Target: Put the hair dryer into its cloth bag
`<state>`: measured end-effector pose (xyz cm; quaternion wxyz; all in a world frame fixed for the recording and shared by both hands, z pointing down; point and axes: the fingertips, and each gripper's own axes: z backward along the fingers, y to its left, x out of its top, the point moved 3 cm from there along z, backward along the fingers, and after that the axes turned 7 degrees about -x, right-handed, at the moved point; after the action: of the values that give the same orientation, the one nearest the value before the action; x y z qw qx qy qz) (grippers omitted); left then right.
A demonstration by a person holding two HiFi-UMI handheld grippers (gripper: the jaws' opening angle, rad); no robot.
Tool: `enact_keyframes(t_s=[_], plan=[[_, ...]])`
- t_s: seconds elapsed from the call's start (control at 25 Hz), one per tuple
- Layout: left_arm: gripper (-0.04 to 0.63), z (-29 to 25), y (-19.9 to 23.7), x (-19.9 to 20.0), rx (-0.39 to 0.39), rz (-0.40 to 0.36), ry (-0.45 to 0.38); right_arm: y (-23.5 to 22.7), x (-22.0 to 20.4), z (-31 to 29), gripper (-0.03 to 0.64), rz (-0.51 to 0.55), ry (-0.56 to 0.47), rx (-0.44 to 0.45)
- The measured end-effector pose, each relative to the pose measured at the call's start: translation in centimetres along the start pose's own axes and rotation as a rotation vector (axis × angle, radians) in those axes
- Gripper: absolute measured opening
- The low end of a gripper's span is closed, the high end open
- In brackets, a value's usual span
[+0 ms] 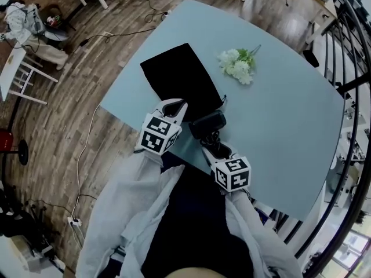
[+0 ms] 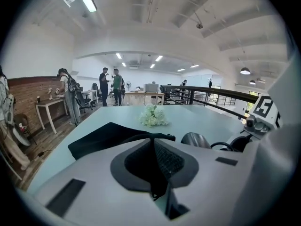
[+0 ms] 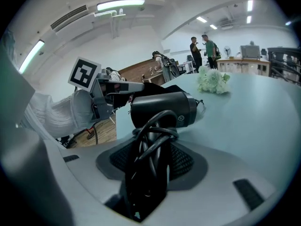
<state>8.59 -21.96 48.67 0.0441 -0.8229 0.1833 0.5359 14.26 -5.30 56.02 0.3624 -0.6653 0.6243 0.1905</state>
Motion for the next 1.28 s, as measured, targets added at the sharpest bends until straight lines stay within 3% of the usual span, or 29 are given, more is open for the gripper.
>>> enact_keyframes(t_s=[0.56, 0.96, 1.28], plan=[[0.037, 1.9, -0.9, 1.0, -0.074, 0.082, -0.047, 1.1, 1.7, -3.1, 0.202, 0.007, 0.083, 0.046], [0.037, 3.9, -0.7, 0.2, -0.129, 0.088, -0.029, 2.5, 4.6, -5.7, 0.202, -0.011, 0.092, 0.030], [0.037, 6.0, 0.3, -0.8, -0.126, 0.089, -0.041, 4.0, 6.8, -7.8, 0.202, -0.022, 0.092, 0.027]])
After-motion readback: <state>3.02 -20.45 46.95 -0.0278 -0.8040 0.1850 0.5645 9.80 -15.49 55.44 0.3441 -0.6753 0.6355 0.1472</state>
